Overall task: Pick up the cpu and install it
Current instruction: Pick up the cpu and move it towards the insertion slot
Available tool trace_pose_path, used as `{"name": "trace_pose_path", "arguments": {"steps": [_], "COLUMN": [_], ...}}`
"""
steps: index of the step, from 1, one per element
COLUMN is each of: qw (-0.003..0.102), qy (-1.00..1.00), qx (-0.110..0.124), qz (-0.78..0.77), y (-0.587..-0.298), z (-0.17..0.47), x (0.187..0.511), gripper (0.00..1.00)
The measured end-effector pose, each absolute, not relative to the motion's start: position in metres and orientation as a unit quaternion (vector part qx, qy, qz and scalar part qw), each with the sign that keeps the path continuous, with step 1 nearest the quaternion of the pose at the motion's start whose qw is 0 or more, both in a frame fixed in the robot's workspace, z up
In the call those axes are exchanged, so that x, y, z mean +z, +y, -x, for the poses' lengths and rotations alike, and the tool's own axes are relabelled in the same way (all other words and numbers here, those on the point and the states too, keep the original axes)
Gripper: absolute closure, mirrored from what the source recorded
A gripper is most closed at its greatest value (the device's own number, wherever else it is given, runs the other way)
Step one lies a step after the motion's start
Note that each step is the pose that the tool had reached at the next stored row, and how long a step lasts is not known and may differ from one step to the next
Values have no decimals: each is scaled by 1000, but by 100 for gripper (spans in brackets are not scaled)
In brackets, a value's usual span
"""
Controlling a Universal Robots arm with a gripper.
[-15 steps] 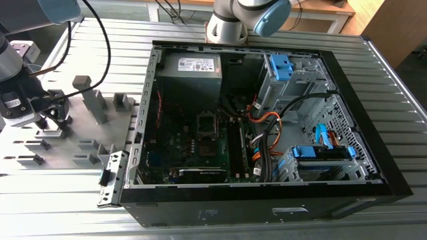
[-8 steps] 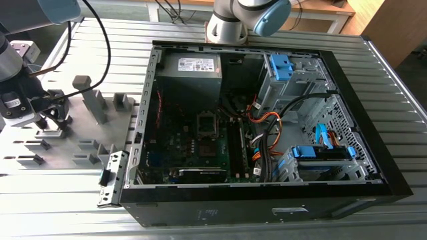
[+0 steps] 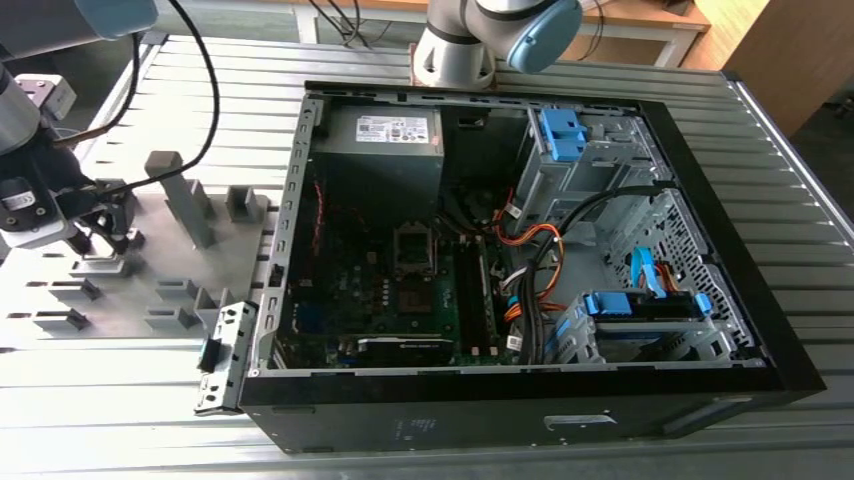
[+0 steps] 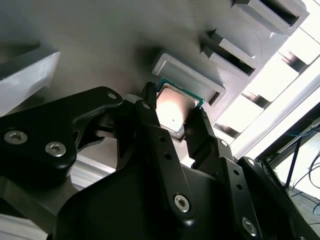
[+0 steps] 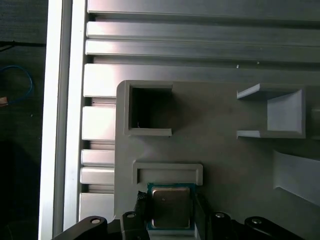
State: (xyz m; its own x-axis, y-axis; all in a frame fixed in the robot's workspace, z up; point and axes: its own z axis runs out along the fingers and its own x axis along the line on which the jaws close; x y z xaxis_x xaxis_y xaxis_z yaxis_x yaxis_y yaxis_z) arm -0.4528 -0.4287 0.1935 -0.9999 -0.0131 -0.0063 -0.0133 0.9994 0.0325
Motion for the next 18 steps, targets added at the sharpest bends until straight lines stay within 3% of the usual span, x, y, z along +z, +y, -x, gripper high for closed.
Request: {"name": "trace_pose_path", "arguments": {"steps": [18], "qw": [3], "qy": [1000], "qx": [16], "qz": [7], "y": [-429], "z": [452], "x": [232], "gripper": [53]}}
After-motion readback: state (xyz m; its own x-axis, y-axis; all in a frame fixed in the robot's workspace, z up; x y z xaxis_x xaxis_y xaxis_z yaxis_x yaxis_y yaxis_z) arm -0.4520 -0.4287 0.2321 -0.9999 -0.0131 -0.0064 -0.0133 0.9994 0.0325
